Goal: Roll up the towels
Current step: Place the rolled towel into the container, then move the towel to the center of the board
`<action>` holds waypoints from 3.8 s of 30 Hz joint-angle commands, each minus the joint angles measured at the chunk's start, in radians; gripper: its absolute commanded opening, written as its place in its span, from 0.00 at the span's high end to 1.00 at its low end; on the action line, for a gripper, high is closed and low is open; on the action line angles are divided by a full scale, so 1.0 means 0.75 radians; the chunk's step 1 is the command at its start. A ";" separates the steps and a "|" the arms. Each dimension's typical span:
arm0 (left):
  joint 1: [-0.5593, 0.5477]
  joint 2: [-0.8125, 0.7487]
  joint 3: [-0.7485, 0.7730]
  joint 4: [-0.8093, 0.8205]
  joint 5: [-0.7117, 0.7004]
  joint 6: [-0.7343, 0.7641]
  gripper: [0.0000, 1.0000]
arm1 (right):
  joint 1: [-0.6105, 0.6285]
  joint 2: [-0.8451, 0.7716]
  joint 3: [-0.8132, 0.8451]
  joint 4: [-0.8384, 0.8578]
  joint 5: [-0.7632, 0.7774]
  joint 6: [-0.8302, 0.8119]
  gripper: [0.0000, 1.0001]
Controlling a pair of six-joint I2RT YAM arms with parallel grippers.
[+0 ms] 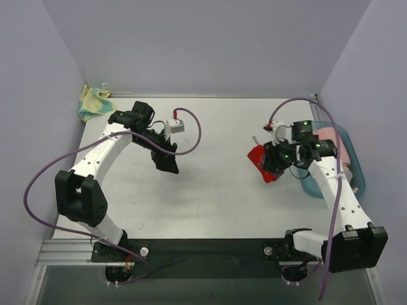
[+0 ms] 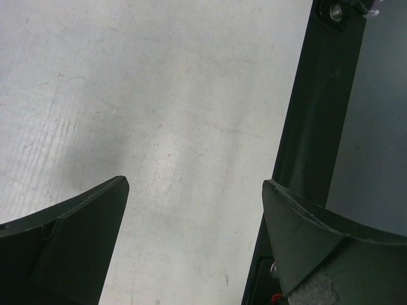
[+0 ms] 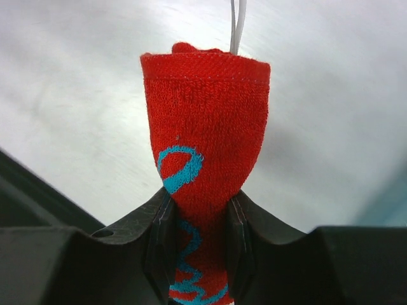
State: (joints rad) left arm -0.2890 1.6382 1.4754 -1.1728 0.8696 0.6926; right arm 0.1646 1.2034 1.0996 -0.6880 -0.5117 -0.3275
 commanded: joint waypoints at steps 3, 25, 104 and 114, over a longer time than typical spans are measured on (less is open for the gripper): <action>-0.110 -0.141 -0.069 0.187 -0.045 -0.205 0.03 | -0.488 -0.095 0.068 -0.334 0.122 -0.275 1.00; -0.167 -0.129 -0.047 0.230 -0.122 -0.353 0.03 | -1.054 0.359 -0.102 0.166 0.298 -0.523 1.00; 0.551 0.719 0.673 0.838 -1.090 0.015 0.06 | -0.152 0.205 0.350 -0.234 0.314 -0.067 0.00; 0.639 1.070 0.988 0.858 -1.149 0.422 0.12 | -0.056 0.296 0.368 -0.206 0.369 -0.026 0.00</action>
State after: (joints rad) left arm 0.1749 2.4042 2.1513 -0.5705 0.0498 0.8680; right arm 0.1097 1.4120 1.3338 -0.8268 -0.2672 -0.3698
